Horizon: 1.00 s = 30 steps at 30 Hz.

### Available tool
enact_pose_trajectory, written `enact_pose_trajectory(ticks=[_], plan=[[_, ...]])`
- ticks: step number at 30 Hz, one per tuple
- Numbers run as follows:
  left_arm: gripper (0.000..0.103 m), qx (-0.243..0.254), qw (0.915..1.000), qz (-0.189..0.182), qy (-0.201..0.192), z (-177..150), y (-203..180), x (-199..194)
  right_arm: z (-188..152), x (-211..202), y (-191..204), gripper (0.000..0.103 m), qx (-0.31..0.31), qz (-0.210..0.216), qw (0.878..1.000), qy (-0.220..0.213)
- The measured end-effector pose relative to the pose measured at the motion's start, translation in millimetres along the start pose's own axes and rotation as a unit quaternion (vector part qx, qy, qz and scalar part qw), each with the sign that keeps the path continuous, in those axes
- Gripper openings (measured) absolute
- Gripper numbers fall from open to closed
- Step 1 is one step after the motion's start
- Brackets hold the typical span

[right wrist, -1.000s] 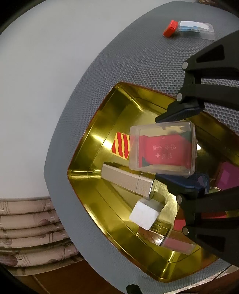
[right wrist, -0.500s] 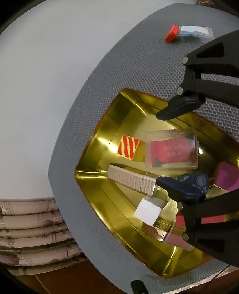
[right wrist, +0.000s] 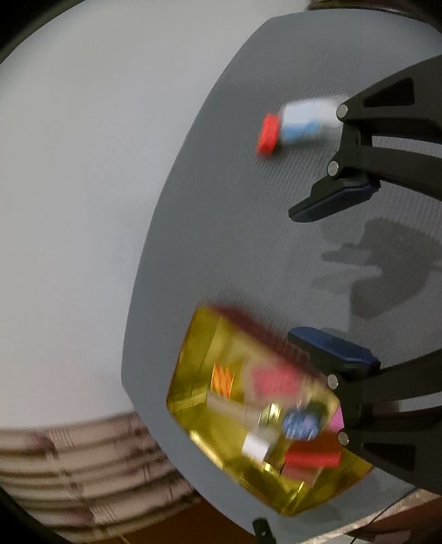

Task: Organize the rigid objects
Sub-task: 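Reach the right gripper to the clear case with white-blue contents and grasp it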

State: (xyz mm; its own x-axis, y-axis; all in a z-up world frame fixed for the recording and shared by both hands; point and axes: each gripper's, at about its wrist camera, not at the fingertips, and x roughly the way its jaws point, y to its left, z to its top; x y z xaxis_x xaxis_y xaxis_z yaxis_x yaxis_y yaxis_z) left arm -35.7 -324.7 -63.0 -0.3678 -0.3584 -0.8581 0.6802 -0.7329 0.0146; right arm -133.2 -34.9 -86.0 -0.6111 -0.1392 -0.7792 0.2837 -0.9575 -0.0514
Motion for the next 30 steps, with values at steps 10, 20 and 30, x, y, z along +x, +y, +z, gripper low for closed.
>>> enact_pose_trajectory(ticks=[10, 20, 30], plan=[[0.077, 0.019, 0.9998, 0.006, -0.004, -3.3, -4.4, 0.1, -37.6, -8.2, -124.4, 0.078, 0.056, -0.057, 0.997, 0.003], [0.079, 0.055, 0.9979, -0.005, -0.034, -12.6, -24.5, -3.4, -51.2, 23.6, -157.7, 0.079, 0.04, -0.052, 0.998, 0.025], [0.08, 0.078, 0.9961, 0.005, -0.041, -20.6, -40.2, -1.3, -69.0, 40.9, -190.6, 0.079, 0.058, -0.046, 0.997, 0.031]])
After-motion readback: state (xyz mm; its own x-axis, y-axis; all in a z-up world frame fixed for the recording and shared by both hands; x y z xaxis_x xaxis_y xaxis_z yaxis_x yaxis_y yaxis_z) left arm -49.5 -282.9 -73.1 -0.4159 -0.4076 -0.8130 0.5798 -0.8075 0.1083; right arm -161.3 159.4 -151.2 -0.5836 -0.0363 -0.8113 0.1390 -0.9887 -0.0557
